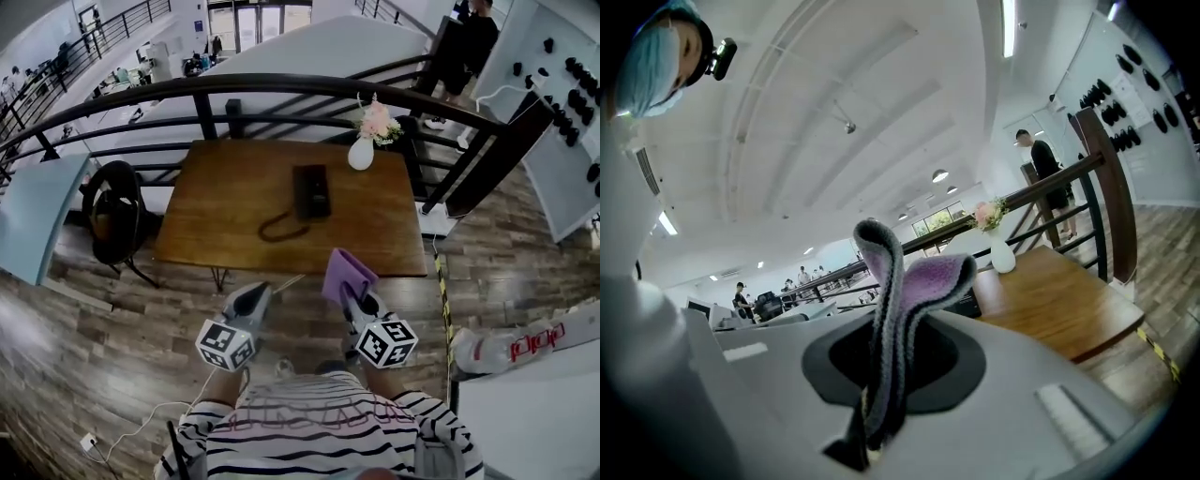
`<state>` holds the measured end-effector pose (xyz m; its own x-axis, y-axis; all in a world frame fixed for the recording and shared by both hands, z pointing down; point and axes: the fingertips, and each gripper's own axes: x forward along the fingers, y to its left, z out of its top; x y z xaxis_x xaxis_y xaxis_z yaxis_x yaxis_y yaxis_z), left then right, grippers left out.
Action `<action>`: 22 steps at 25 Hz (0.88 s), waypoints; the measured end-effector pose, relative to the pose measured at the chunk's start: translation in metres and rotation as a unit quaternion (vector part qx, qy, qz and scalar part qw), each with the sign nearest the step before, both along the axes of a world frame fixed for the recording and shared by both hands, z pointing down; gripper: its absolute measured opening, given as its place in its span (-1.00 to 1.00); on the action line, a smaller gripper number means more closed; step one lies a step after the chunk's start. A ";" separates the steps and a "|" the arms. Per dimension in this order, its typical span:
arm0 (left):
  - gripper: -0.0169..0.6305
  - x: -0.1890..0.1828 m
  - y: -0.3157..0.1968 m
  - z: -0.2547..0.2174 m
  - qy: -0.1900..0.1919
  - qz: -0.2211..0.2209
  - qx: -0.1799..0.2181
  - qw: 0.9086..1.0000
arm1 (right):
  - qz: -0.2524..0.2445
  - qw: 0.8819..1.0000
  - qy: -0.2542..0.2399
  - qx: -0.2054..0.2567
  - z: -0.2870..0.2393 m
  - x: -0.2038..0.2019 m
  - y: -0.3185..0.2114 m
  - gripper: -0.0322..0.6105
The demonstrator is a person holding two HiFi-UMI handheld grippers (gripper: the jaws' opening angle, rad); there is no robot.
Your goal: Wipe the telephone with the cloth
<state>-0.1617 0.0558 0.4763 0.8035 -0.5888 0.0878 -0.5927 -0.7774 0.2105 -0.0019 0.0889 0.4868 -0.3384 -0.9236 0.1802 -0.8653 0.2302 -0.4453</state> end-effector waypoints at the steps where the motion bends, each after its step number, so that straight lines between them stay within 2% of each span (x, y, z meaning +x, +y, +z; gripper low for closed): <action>1: -0.94 0.001 -0.005 0.001 0.002 0.002 -0.002 1.000 | 0.002 1.000 0.001 -0.002 0.001 0.000 -0.003 -0.79; 8: -0.94 0.022 -0.039 0.012 0.004 0.016 -0.017 1.000 | 0.010 1.000 0.003 -0.013 0.009 0.018 -0.038 -0.79; 13: -0.94 0.038 -0.080 0.015 0.001 -0.009 -0.021 1.000 | -0.009 1.000 -0.001 -0.015 0.014 0.039 -0.084 -0.79; 22: -0.94 0.091 -0.147 0.015 -0.006 -0.051 -0.016 0.999 | -0.064 0.998 -0.002 -0.011 0.018 0.087 -0.169 -0.79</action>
<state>-0.0704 -0.0915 0.4911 0.7382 -0.6645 0.1165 -0.6711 -0.7058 0.2267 0.0856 -0.0803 0.5052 -0.4536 -0.8688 0.1984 -0.8277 0.3283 -0.4551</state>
